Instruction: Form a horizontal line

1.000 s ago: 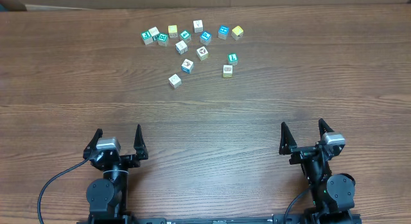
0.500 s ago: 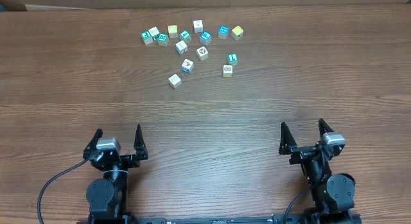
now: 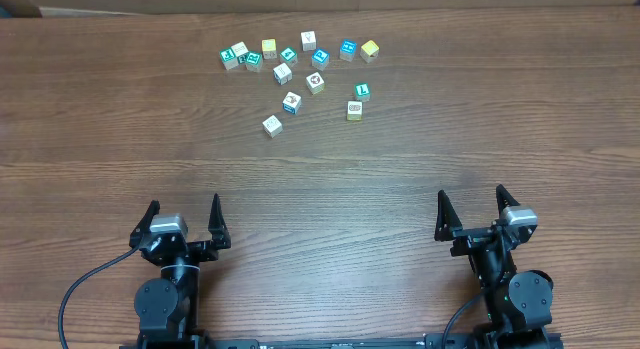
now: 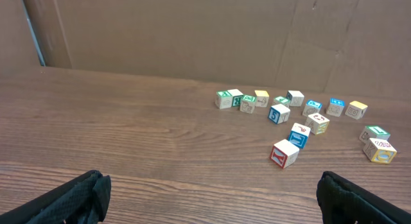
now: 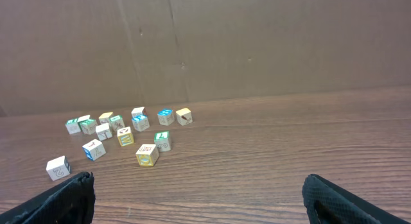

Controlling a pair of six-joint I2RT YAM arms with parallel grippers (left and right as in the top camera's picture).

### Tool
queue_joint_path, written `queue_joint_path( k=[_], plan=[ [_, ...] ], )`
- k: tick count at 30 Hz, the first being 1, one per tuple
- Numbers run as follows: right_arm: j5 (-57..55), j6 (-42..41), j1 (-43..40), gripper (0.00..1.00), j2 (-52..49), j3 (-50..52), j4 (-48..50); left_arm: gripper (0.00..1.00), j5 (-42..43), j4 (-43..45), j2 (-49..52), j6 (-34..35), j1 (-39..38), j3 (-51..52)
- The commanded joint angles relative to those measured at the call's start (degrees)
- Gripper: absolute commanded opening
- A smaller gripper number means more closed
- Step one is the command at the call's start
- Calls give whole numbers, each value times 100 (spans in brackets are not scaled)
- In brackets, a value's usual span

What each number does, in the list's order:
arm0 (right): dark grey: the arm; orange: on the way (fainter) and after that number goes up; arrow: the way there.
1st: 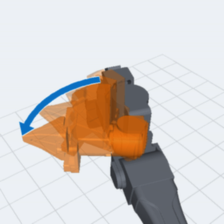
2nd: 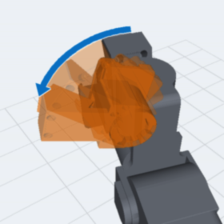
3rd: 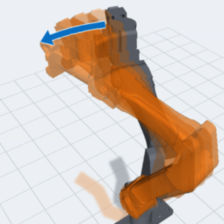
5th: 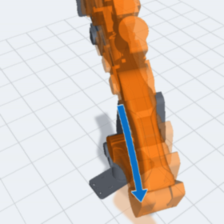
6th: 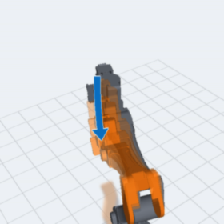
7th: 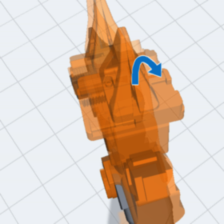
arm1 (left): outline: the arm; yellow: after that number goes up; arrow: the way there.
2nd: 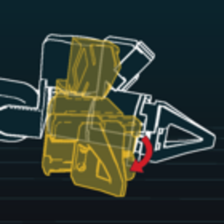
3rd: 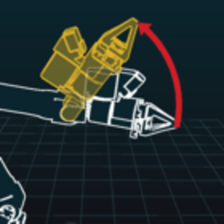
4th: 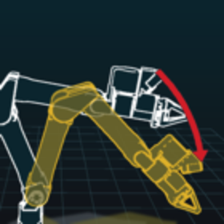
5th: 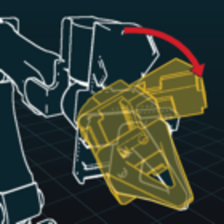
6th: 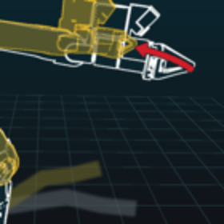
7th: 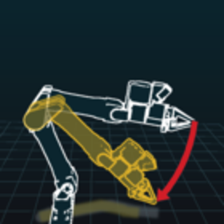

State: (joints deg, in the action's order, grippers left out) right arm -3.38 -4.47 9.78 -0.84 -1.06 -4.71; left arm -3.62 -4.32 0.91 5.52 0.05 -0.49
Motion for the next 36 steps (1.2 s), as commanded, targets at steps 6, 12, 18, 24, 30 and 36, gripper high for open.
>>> queue_joint_path(
  k=[6, 12, 18, 24, 30, 36],
  plan=[
    [9, 2, -26, 100, 66, 61, 26, 100, 50, 4, -55, -127, 46, 15],
    [9, 2, -26, 100, 66, 61, 26, 100, 50, 4, -55, -127, 46, 15],
    [11, 2, -26, 100, 66, 61, 26, 100, 50, 4, -55, -127, 46, 15],
    [9, 2, -26, 100, 66, 61, 26, 100, 55, 13, -55, -125, 46, 15],
    [9, 2, -26, 100, 66, 61, 26, 100, 15, 59, -55, -127, 46, 17],
    [11, 2, -26, 100, 66, 61, 26, 100, 55, 656, -55, -129, 46, -203]
  ],
)
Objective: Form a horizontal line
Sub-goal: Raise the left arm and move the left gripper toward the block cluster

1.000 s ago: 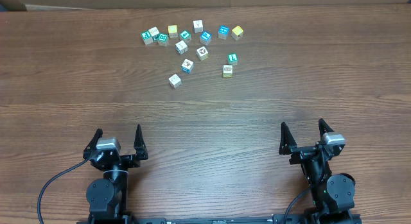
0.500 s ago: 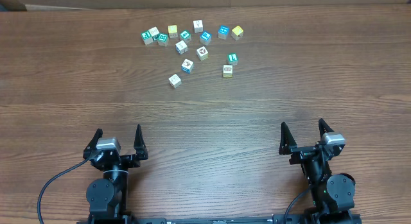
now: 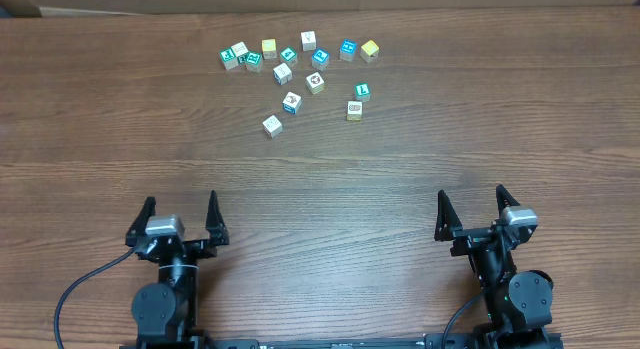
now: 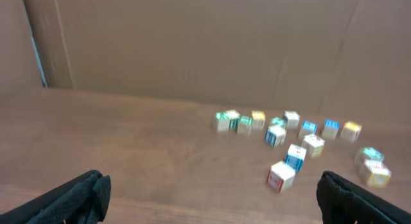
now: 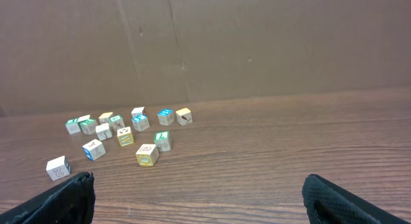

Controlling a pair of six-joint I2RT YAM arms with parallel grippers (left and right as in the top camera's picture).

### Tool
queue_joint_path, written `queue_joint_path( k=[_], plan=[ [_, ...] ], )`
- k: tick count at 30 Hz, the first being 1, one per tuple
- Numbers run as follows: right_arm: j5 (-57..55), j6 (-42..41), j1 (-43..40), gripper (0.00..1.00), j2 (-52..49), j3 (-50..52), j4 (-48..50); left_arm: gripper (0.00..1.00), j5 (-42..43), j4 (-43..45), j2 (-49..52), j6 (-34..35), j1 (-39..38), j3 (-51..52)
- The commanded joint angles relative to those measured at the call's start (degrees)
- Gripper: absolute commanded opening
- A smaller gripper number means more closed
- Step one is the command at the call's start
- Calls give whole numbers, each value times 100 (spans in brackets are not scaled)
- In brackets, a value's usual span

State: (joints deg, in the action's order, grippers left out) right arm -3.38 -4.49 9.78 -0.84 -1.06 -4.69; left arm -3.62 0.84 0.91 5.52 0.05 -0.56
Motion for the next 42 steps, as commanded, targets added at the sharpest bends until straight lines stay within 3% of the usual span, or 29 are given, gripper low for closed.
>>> queue_joint_path(
  k=[1, 11, 17, 32, 42],
  plan=[
    [9, 4, -26, 100, 66, 61, 24, 100, 74, 142, -55, -127, 46, -350],
    [9, 4, -26, 100, 66, 61, 24, 100, 393, -284, -13, -131, 35, -2426],
    [9, 4, -26, 100, 68, 61, 24, 100, 573, -1021, 796, -133, 35, -4024],
    [9, 4, -26, 100, 66, 61, 24, 100, 1469, -5084, 5202, -732, 35, -9235],
    [9, 4, -26, 100, 66, 61, 24, 100, 1727, -7366, 7873, -979, 35, -11927]
  ],
)
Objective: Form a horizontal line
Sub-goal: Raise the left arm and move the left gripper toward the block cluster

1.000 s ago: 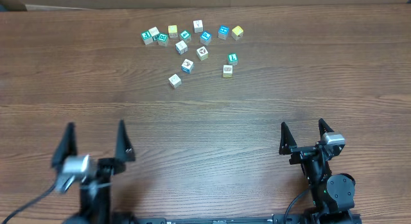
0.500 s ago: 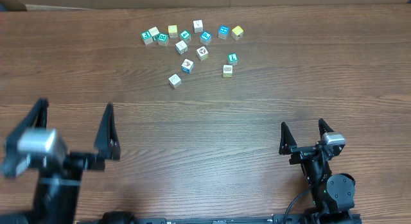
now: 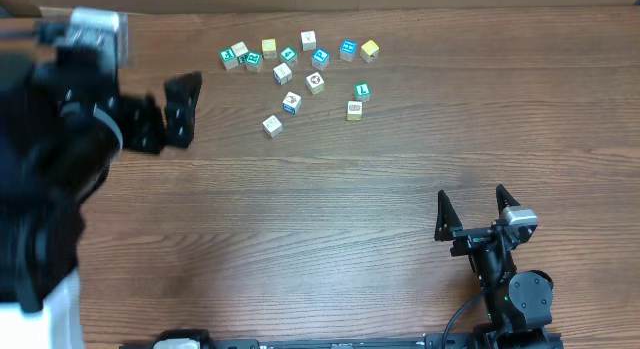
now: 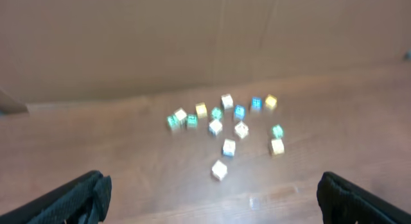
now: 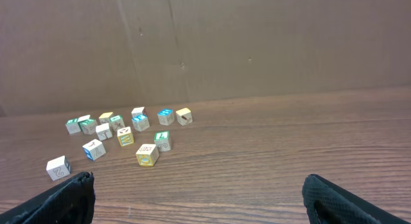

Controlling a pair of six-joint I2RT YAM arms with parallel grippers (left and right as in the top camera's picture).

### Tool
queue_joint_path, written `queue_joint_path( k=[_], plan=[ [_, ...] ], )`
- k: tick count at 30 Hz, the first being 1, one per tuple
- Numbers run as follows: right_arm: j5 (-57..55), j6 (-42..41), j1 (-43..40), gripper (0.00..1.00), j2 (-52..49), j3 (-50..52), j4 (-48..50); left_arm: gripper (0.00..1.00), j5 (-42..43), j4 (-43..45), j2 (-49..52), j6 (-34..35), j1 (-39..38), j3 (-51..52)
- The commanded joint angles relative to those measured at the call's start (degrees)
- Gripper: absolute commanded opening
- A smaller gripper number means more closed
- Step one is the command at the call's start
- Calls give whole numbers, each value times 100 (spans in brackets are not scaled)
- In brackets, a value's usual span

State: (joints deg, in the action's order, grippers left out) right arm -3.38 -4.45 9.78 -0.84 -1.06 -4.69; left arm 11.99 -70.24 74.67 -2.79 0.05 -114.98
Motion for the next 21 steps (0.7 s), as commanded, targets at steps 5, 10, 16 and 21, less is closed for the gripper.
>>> queue_joint_path(
  k=[5, 10, 16, 21],
  plan=[
    [9, 0, -26, 100, 66, 61, 24, 100, 164, -621, 1202, -146, 31, -592],
    [9, 0, -26, 100, 68, 61, 24, 83, 304, -1010, 1742, -149, 31, -592],
    [9, 0, -26, 100, 66, 61, 24, 4, 1047, -1189, 2240, -105, 31, -592],
    [9, 0, -26, 100, 66, 61, 24, 4, 1445, -1473, 2590, -107, 26, -590]
  ],
)
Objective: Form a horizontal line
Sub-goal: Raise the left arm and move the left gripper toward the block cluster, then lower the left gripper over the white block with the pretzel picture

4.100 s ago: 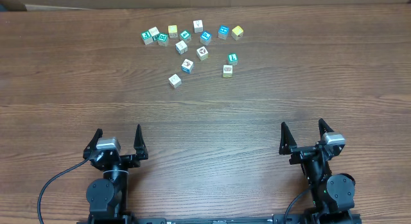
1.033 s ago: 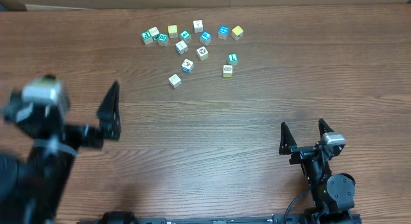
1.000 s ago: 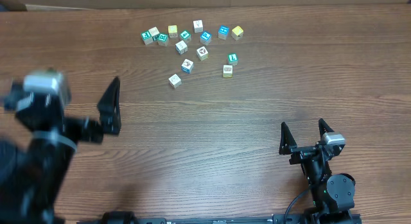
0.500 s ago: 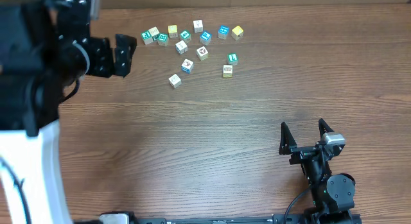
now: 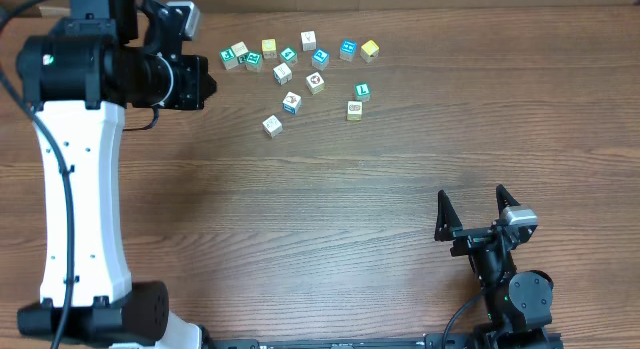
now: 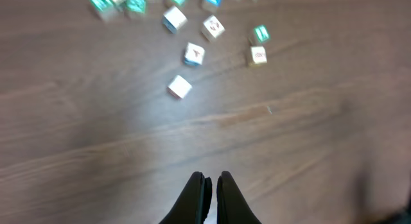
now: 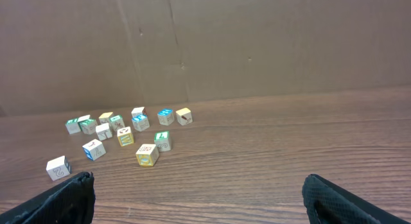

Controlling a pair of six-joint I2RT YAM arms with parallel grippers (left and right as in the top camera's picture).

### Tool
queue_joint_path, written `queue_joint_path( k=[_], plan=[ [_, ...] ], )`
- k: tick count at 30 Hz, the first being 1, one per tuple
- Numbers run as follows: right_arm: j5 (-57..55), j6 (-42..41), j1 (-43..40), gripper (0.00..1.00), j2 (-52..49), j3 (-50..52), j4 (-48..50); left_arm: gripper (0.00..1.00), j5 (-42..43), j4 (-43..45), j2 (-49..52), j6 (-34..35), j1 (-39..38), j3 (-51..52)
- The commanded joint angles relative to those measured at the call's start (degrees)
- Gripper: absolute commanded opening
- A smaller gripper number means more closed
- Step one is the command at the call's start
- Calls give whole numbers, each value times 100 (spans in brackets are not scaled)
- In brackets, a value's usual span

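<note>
Several small lettered cubes (image 5: 292, 102) lie scattered at the far middle of the wooden table (image 5: 400, 189), in no line. The nearest is a white cube (image 5: 272, 125), also in the left wrist view as a white cube (image 6: 180, 86). My left gripper (image 5: 203, 85) hangs high, left of the cluster, pointing down. It is shut with nothing between its fingers (image 6: 196, 189). My right gripper (image 5: 470, 201) rests open at the front right, far from the cubes, with its left finger (image 7: 64, 198) at the frame's lower corner. A yellow-faced cube (image 7: 147, 155) lies closest to it.
A brown cardboard wall (image 7: 257, 44) stands behind the table's far edge. The white left arm (image 5: 70, 189) reaches up along the left side of the table.
My left gripper has gone from open to shut. It now looks steeply down at the table beside the cubes, a little nearer to them. The right arm and the cubes have not moved.
Both grippers first rested open at the front edge, with the cubes scattered at the back. The left one then began to stir, and later stood raised at the far left, still open. Now it is shut above the table beside the cluster.
</note>
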State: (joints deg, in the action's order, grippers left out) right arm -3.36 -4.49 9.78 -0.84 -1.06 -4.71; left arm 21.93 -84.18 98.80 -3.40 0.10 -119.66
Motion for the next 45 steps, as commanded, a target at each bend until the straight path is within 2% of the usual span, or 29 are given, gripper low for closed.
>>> queue_joint_path(
  k=[1, 3, 5, 8, 12, 19, 26, 29, 33, 35, 40, 43, 45],
  plan=[
    [7, 4, -26, 100, 66, 61, 26, 4, 446, -120, 240, -46, 22, -122],
    [7, 4, -26, 100, 66, 61, 26, 5, 448, -212, 380, -46, 22, -122],
    [7, 4, -26, 100, 66, 61, 26, 11, 448, -284, 527, -44, 22, -122],
    [7, 4, -26, 100, 66, 61, 26, 13, 446, -345, 745, 48, 20, -122],
    [7, 4, -26, 100, 68, 61, 26, 21, 417, -367, 953, 181, 20, -122],
    [9, 4, -26, 100, 66, 61, 26, 25, -597, -343, 1021, 988, 13, -120],
    [7, 4, -26, 100, 66, 61, 26, 31, -1034, -205, 1027, 1445, -90, -120],
    [9, 4, -26, 100, 66, 61, 26, 41, -1370, -111, 1027, 1620, -201, -120],
    [7, 4, -26, 100, 66, 61, 26, 61, -1674, -24, 1027, 1790, -295, -120],
    [7, 4, -26, 100, 66, 61, 26, 66, -1685, 20, 1027, 1827, -323, -120],
    [7, 4, -26, 100, 66, 61, 26, 67, -1766, 116, 1029, 1934, -389, -120],
    [7, 4, -26, 100, 66, 61, 26, 77, -1777, 170, 1029, 1937, -393, -120],
    [7, 4, -26, 100, 66, 61, 26, 89, -1790, 173, 1038, 2024, -393, -120]
  ],
)
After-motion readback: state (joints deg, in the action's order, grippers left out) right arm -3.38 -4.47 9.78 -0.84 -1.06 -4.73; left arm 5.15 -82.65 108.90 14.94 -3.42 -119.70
